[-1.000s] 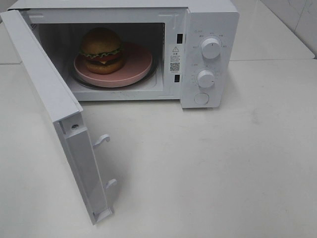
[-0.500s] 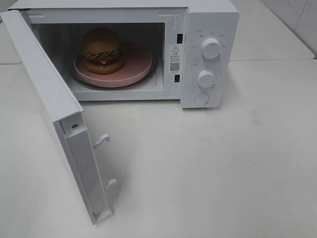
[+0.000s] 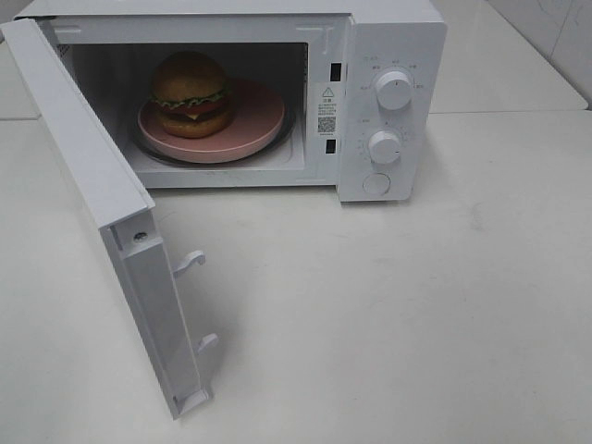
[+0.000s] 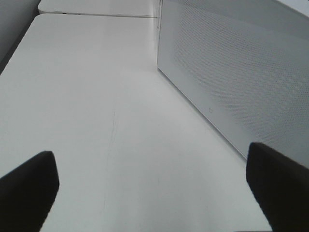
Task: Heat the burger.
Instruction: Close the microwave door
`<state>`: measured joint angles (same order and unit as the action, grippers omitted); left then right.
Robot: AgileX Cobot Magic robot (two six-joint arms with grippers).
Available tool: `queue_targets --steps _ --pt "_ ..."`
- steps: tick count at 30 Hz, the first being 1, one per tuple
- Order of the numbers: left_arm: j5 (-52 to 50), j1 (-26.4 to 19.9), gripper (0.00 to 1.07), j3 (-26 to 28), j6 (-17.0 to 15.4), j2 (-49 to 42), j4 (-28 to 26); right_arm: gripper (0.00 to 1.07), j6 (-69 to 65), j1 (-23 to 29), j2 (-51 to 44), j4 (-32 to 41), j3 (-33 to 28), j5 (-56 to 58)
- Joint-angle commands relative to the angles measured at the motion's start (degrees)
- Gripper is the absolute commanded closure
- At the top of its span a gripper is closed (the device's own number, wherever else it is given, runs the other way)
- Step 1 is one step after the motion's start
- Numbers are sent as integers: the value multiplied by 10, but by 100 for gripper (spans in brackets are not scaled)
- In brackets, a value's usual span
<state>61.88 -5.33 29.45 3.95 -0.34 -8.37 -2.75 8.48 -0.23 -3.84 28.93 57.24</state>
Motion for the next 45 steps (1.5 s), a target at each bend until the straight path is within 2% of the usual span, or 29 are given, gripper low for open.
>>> queue_targets --steps 1,20,27,33,35,37,38,39,40,41,42,43,44,45 --pt "-7 -2 9 0 0 -9 -1 31 6 -3 -15 2 -1 -2" --pt "-7 -2 9 0 -4 -4 2 32 6 -3 -15 2 -1 -2" --pt "-13 -2 9 3 -13 25 -2 32 6 -3 -15 2 -1 -2" --pt "-61 -2 10 18 -8 77 3 32 6 -3 -15 2 -1 -2" --pt "-87 -2 14 16 -9 94 3 32 5 -3 -15 2 -1 -2" --pt "-132 -2 32 16 -11 120 3 32 -1 -3 -15 1 -1 -2" --pt "-132 -2 32 16 -11 120 3 32 -1 -3 -15 1 -1 -2" --pt "-155 -2 48 16 -10 137 4 32 -2 -3 -15 0 -1 -2" --pt "-164 -2 57 16 -10 147 4 32 -2 -3 -15 0 -1 -2" --pt "-164 -2 57 16 -10 147 4 32 -2 -3 -15 0 -1 -2" --pt "-176 -2 72 16 -10 167 4 32 -2 -3 -15 0 -1 -2" --pt "-197 -2 80 16 -11 191 3 32 -1 -3 -15 0 -1 -2" --pt "-197 -2 80 16 -11 191 3 32 -1 -3 -15 0 -1 -2" --pt "-209 -2 95 16 -10 206 1 32 -1 -3 -15 0 -1 -2"
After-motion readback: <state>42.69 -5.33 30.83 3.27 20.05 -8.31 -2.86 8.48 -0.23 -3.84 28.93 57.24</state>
